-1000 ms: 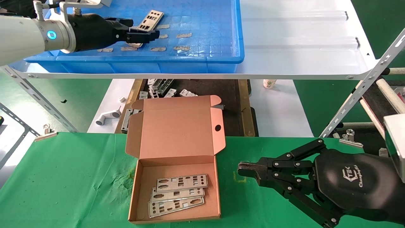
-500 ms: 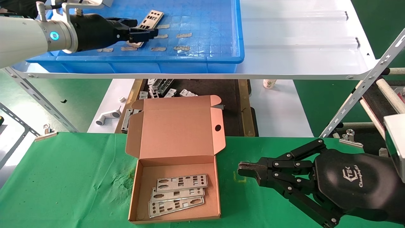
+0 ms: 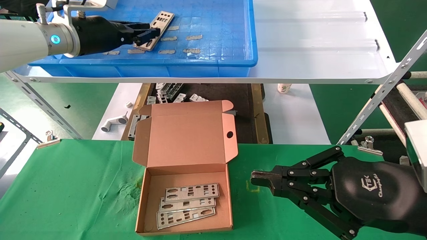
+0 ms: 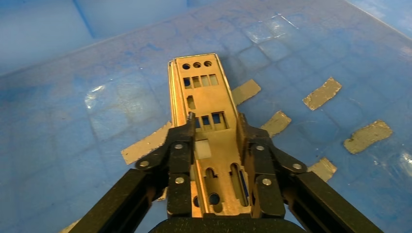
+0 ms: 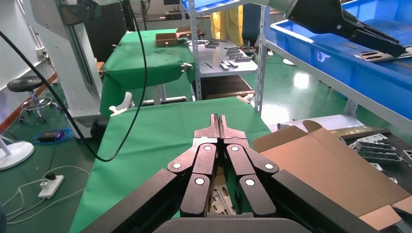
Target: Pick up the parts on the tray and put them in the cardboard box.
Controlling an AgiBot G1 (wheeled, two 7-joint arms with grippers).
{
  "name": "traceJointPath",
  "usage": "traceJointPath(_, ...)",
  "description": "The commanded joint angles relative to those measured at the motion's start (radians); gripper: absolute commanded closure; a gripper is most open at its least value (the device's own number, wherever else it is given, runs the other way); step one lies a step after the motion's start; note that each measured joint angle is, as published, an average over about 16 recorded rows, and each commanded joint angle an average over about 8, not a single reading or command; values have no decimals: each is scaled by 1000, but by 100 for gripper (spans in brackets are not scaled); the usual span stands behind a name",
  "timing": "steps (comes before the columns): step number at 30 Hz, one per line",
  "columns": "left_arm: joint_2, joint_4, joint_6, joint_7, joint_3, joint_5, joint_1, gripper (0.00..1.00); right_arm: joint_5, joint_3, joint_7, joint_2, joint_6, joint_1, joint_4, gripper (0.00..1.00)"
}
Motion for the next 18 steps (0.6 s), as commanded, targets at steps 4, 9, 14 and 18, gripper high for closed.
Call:
traceJointPath(4,0,4,-5,9,-2,-2,-2,100,0,0,0,0,0,0,0,100)
traceJointPath(9,0,7,-6,18,-4,-5,-3,100,0,0,0,0,0,0,0,100)
traceJointPath(14,2,9,-11,26,-5,-6,-4,100,0,0,0,0,0,0,0,100)
traceJointPath(18,3,6,-13,37,-5,-7,-8,62,0,0,0,0,0,0,0,100)
